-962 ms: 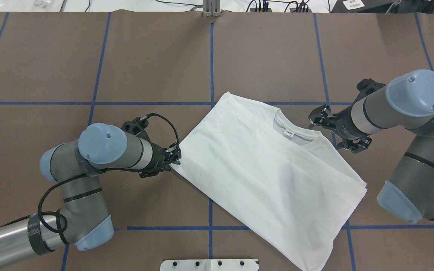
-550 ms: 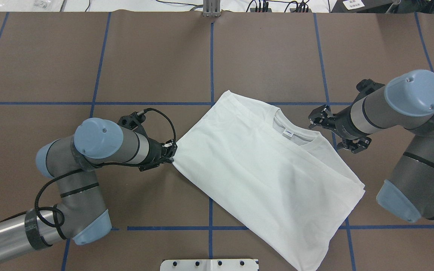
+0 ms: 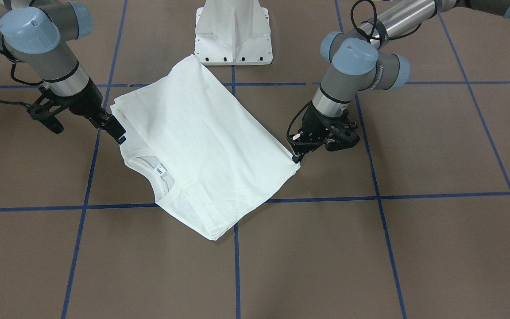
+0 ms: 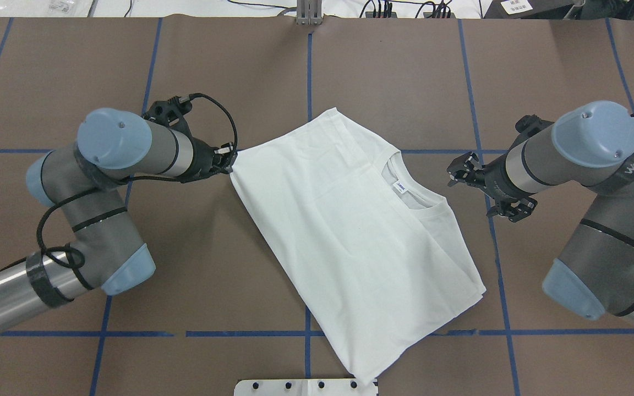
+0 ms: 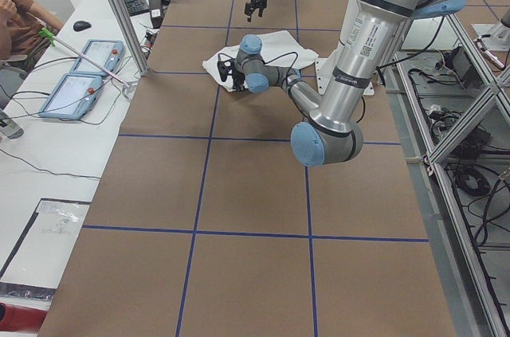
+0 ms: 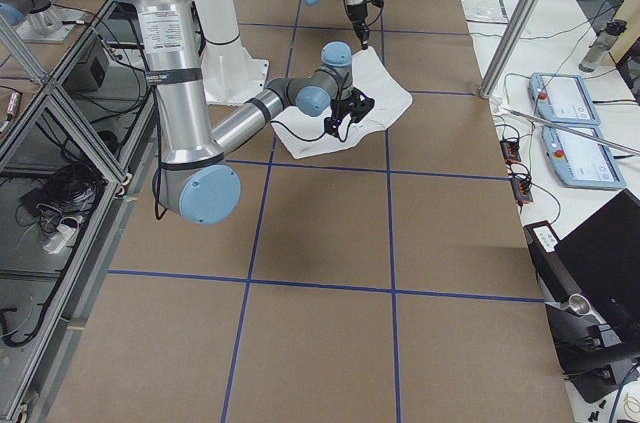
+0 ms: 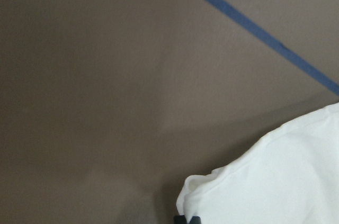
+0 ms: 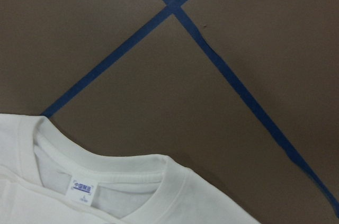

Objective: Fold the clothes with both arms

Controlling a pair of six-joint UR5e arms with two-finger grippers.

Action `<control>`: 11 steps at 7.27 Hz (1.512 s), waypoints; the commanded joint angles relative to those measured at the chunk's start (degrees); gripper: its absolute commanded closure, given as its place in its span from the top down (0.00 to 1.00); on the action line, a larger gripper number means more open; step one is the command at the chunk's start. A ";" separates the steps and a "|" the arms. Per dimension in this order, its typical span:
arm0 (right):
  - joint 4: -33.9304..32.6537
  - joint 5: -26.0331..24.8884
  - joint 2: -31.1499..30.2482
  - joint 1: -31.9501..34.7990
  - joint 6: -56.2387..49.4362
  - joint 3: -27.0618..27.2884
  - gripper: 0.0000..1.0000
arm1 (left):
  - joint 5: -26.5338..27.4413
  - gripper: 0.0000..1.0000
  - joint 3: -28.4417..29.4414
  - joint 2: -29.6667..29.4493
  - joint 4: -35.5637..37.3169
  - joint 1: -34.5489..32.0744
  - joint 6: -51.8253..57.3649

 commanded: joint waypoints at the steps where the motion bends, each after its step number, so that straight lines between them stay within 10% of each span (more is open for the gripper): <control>1: 0.07 -0.06 0.48 -0.11 0.01 -0.10 1.00 | 0.91 0.00 18.91 -11.02 -9.78 -6.06 2.10; 2: -0.02 -0.06 2.13 -0.28 0.19 -0.36 1.00 | 4.13 0.14 30.76 -17.34 -16.99 -6.69 2.10; 4: -0.02 -0.24 4.42 -1.68 0.72 -0.19 1.00 | 5.30 0.39 35.28 -20.83 -18.74 -8.18 6.20; 11: -0.02 -13.06 4.96 -15.92 13.77 0.77 1.00 | 0.64 0.47 18.76 -12.13 -17.86 -8.28 5.61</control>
